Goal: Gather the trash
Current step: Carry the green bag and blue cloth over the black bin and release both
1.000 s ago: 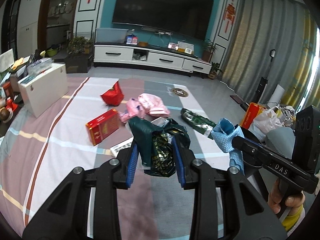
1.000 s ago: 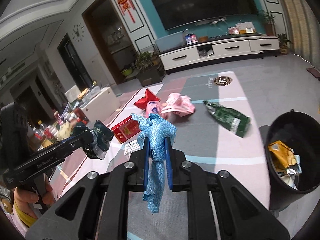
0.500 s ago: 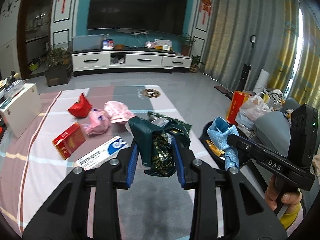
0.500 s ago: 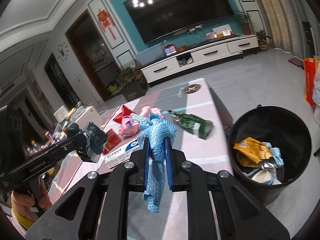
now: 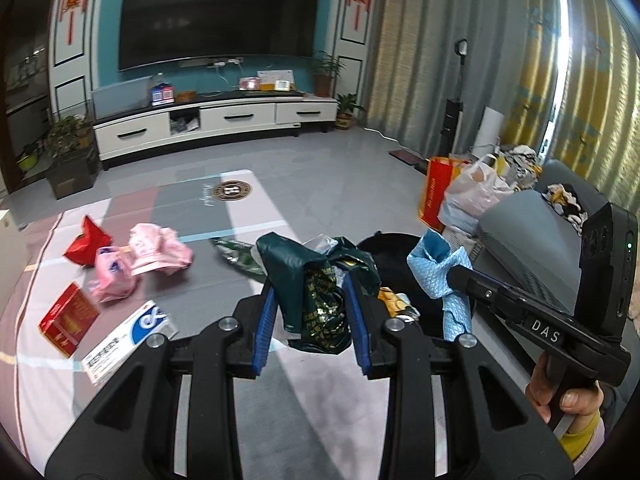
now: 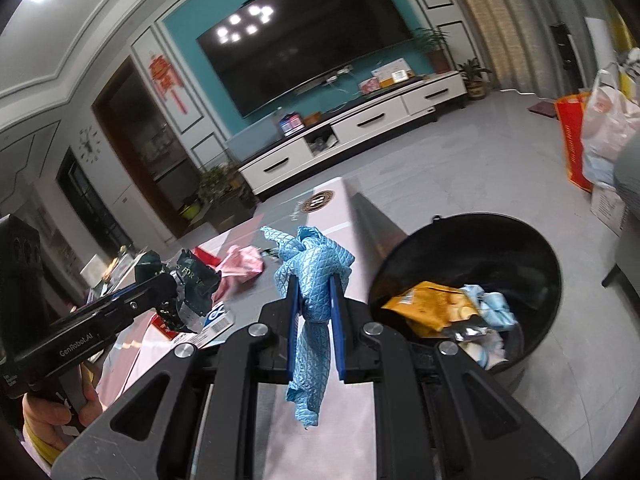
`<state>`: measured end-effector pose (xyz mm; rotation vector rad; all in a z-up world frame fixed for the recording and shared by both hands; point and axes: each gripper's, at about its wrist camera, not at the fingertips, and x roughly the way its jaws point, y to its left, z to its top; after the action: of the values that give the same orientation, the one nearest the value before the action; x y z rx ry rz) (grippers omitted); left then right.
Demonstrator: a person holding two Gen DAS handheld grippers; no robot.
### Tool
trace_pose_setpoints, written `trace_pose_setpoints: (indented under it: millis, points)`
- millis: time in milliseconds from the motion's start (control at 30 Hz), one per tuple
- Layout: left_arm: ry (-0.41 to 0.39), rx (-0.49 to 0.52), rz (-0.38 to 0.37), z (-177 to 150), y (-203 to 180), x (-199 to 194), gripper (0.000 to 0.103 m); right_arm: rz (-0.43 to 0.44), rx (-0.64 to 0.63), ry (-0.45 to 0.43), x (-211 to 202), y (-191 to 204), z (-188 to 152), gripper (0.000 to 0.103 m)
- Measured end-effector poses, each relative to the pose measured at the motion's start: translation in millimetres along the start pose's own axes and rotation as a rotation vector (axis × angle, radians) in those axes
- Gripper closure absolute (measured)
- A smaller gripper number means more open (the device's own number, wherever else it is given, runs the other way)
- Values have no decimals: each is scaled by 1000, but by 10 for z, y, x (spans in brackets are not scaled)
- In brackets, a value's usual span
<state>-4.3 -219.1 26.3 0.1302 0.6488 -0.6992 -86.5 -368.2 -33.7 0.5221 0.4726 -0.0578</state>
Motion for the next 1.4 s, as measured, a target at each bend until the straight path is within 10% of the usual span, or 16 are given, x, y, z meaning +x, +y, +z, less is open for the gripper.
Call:
trace_pose_setpoints:
  millis: [1400]
  points:
    - [123, 143, -72, 82, -936, 1421, 61, -164, 183, 14, 353, -1004, 67, 81]
